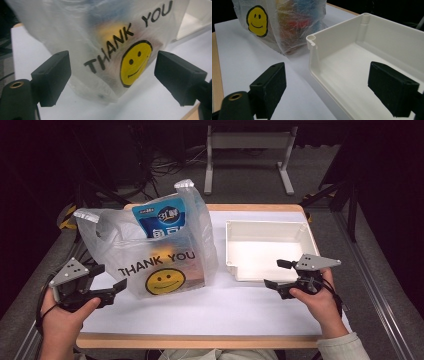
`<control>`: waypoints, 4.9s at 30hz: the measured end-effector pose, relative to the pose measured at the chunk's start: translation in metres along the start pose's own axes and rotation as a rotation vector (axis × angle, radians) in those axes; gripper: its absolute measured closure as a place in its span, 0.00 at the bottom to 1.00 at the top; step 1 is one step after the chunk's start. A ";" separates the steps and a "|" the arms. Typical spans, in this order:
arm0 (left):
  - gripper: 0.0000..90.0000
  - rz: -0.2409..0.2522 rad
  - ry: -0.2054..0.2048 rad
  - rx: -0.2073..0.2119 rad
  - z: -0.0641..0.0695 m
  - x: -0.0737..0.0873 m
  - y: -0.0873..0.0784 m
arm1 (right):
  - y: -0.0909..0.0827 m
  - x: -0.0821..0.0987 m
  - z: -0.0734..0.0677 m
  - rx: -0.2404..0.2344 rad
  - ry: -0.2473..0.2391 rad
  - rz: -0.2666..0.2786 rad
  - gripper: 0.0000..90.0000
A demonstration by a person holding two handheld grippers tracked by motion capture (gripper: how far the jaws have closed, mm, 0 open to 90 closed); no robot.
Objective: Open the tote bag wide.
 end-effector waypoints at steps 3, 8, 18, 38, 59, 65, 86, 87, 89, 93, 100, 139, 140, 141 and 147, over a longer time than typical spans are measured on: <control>0.13 -0.005 -0.007 -0.011 -0.002 0.001 0.000 | 0.001 0.001 0.000 -0.009 0.005 -0.003 0.18; 0.11 -0.006 -0.023 -0.039 -0.007 0.002 -0.004 | 0.002 0.003 0.001 -0.005 0.004 -0.010 0.18; 0.04 0.070 -0.025 -0.049 -0.022 0.003 0.001 | 0.003 0.004 0.000 -0.006 0.001 -0.017 0.18; 0.06 0.236 -0.087 0.134 -0.044 -0.001 0.049 | 0.004 0.005 0.000 0.004 0.002 -0.018 0.17; 1.00 0.195 0.005 0.225 -0.039 -0.009 0.071 | 0.016 -0.015 -0.017 -0.039 -0.025 0.036 0.13; 1.00 0.201 -0.006 0.237 -0.039 -0.016 0.071 | 0.016 -0.022 -0.017 -0.025 -0.030 0.044 0.15; 1.00 0.190 0.007 0.226 -0.035 -0.017 0.070 | 0.062 -0.084 -0.063 -0.050 -0.091 -0.020 0.30; 1.00 0.189 0.008 0.226 -0.035 -0.017 0.070 | 0.065 -0.086 -0.065 -0.045 -0.086 -0.025 0.29; 1.00 0.189 0.004 0.226 -0.035 -0.017 0.069 | 0.072 -0.092 -0.071 -0.049 -0.097 -0.014 0.28; 0.99 0.192 0.004 0.225 -0.036 -0.016 0.068 | 0.084 -0.103 -0.080 -0.058 -0.115 0.013 0.26; 0.99 0.191 -0.003 0.228 -0.035 -0.015 0.068 | 0.099 -0.117 -0.088 -0.064 -0.116 0.042 0.24; 0.85 0.188 -0.010 0.219 -0.035 -0.013 0.068 | 0.148 -0.131 -0.095 0.021 -0.160 -0.001 1.00; 0.85 0.192 -0.008 0.215 -0.036 -0.013 0.066 | 0.148 -0.131 -0.095 0.021 -0.160 -0.001 1.00; 0.82 0.195 -0.003 0.210 -0.036 -0.013 0.065 | 0.147 -0.130 -0.093 0.018 -0.154 0.001 1.00; 0.65 0.228 -0.010 0.185 -0.040 -0.015 0.053 | 0.141 -0.128 -0.085 0.017 -0.122 0.024 1.00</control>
Point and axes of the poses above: each handheld gripper's, and its own axes: y roughly forward along the jaws, x roughly out of its underside, z roughly to its right, the point moved 7 cm from there along y, roughly forward along the jaws, and after that the axes turned 9 degrees about y, right-handed, at the moved point
